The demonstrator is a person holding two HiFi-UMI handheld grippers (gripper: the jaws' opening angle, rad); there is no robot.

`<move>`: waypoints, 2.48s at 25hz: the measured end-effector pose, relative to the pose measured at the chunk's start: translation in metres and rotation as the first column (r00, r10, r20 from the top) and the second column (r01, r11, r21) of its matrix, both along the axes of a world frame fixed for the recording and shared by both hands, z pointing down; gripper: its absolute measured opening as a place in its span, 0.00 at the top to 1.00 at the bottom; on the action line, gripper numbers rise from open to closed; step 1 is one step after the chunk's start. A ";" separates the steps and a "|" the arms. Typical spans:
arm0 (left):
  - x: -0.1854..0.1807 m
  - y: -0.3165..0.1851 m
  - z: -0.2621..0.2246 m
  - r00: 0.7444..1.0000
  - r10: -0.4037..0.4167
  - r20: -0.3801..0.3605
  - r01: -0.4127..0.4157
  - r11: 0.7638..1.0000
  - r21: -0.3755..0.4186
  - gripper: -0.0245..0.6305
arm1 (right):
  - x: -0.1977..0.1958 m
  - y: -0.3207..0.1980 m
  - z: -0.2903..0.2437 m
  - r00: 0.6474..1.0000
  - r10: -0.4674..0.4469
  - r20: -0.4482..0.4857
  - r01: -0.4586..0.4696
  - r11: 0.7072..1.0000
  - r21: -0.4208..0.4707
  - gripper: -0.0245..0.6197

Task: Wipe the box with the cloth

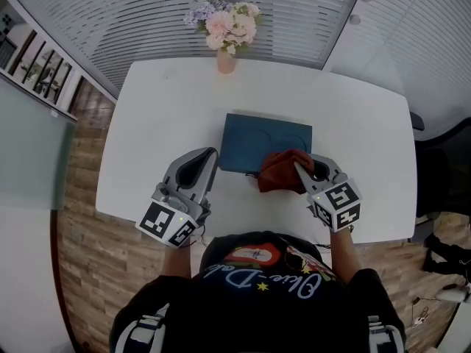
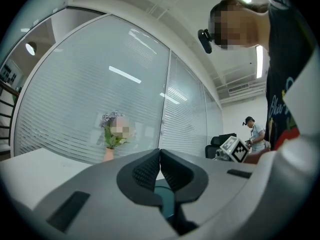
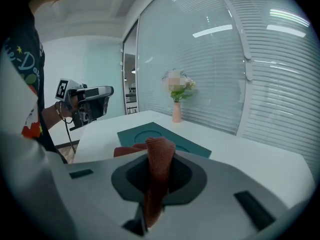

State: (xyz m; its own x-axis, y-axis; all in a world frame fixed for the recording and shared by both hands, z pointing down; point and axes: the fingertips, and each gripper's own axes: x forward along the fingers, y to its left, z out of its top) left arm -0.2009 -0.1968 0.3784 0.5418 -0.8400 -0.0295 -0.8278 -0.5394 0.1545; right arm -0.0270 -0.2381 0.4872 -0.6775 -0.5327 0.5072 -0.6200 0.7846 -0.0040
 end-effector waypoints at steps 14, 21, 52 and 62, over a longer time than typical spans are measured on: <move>0.005 0.003 0.002 1.000 0.015 0.004 -0.015 1.000 -0.001 0.96 | 0.073 -0.013 -0.005 0.978 0.203 -0.054 -0.200 0.978 0.052 0.92; 0.009 0.005 0.003 1.000 0.026 0.007 -0.026 1.000 -0.003 0.96 | 0.100 -0.011 -0.021 0.959 0.274 -0.069 -0.266 0.958 0.105 0.92; 0.036 0.013 -0.002 0.998 0.034 0.049 -0.032 0.999 -0.036 0.96 | 0.114 0.009 -0.124 0.902 0.275 0.334 -0.369 0.892 0.261 0.92; 0.080 0.030 -0.017 0.999 0.014 0.035 -0.012 0.999 -0.052 0.96 | 0.116 0.018 -0.123 0.928 0.174 0.329 -0.253 0.943 0.216 0.92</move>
State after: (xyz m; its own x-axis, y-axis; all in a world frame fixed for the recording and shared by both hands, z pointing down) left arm -0.1213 -0.1668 0.3618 0.5523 -0.8330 0.0330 -0.8264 -0.5419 0.1531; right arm 0.0891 -0.2204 0.3643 -0.6321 -0.7641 0.1285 -0.7731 0.6331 -0.0383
